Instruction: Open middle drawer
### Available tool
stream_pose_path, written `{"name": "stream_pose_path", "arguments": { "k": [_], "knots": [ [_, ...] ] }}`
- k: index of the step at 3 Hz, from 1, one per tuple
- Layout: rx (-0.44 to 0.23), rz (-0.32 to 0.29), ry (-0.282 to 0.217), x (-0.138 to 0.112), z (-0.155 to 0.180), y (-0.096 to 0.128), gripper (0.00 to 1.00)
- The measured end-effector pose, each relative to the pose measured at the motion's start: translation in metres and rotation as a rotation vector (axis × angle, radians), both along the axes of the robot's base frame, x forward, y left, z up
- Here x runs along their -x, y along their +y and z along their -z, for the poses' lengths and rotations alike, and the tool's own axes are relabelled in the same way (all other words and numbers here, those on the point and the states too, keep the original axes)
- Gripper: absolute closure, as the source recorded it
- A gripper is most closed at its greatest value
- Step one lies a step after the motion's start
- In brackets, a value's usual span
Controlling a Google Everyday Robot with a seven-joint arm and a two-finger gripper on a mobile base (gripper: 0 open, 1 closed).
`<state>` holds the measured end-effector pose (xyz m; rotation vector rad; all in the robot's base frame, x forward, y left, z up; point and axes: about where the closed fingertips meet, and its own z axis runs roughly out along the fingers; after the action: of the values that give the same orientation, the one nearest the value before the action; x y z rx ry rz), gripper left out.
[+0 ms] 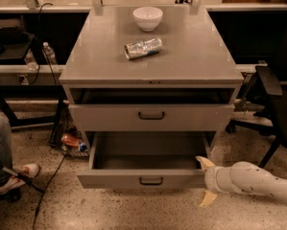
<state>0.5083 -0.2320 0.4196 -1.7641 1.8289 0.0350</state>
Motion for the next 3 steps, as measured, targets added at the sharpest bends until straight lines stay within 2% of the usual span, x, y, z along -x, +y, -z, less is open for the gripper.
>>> {"name": "stream_pose_path", "arguments": {
  "k": [2, 3],
  "knots": [
    [0.000, -0.034, 0.020, 0.003, 0.003, 0.011, 0.00],
    [0.031, -0.056, 0.029, 0.005, 0.006, 0.021, 0.00]
  ]
}}
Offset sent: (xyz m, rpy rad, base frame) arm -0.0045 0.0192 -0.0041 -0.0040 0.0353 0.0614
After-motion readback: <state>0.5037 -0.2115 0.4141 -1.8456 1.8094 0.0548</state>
